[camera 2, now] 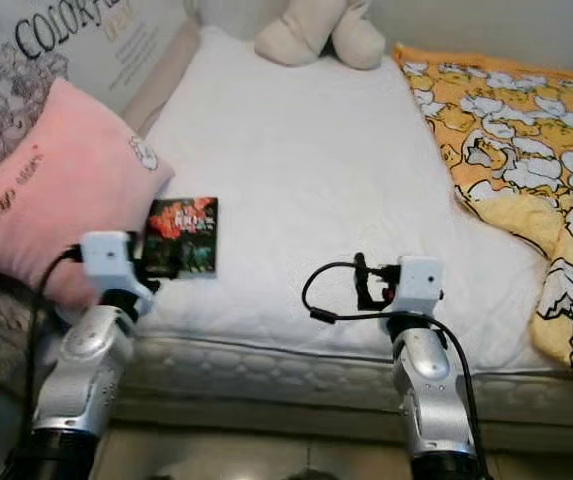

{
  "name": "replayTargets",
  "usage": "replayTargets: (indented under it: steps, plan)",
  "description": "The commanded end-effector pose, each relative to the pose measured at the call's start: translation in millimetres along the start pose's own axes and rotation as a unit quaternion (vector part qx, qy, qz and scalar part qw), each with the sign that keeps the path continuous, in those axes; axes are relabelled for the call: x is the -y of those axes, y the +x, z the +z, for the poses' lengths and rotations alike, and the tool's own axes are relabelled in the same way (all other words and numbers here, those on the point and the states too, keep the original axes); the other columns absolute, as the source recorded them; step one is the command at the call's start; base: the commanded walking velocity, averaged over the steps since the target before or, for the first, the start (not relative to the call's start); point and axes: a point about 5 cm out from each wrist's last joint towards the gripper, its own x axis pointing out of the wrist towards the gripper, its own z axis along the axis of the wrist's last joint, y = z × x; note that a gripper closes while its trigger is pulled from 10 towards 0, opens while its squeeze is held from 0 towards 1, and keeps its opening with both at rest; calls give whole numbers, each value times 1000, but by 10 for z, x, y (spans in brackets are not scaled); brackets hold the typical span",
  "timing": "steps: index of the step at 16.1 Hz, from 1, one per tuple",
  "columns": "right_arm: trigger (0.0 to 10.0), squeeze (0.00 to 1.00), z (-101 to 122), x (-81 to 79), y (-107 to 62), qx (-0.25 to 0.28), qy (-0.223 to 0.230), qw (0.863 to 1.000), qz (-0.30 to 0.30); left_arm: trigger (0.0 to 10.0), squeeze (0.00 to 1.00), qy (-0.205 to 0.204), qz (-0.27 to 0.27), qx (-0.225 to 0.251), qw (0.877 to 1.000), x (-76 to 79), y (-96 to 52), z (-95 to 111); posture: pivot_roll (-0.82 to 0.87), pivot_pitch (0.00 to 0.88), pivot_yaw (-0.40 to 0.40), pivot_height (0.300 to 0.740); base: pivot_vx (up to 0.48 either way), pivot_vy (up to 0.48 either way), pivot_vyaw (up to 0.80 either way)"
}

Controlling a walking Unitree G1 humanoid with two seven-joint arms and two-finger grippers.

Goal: Clean up the room

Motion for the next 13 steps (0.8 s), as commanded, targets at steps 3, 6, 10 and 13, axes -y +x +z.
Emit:
replayTargets:
  steps: [3,6,10,13]
  plan:
    - [10000,0,7,35,-28,4,-11,1000,-7,10000,0,-9,-22,-5,1000,139,56,-25,-71,0,-38,740,0,-449,0]
    - [10000,0,-14,19,-16,2,-15,1000,-4,10000,0,5,-32,3,999,163,126,19,-68,0,-32,740,0,-447,0]
    - [10000,0,-24,-58,24,2,-17,1000,5,10000,0,12,-38,6,999,178,189,49,-46,0,-29,740,0,-441,0]
    - [10000,0,-33,-141,58,3,-21,1000,20,10000,0,14,-30,8,999,140,231,69,-34,0,-34,740,175,-409,0]
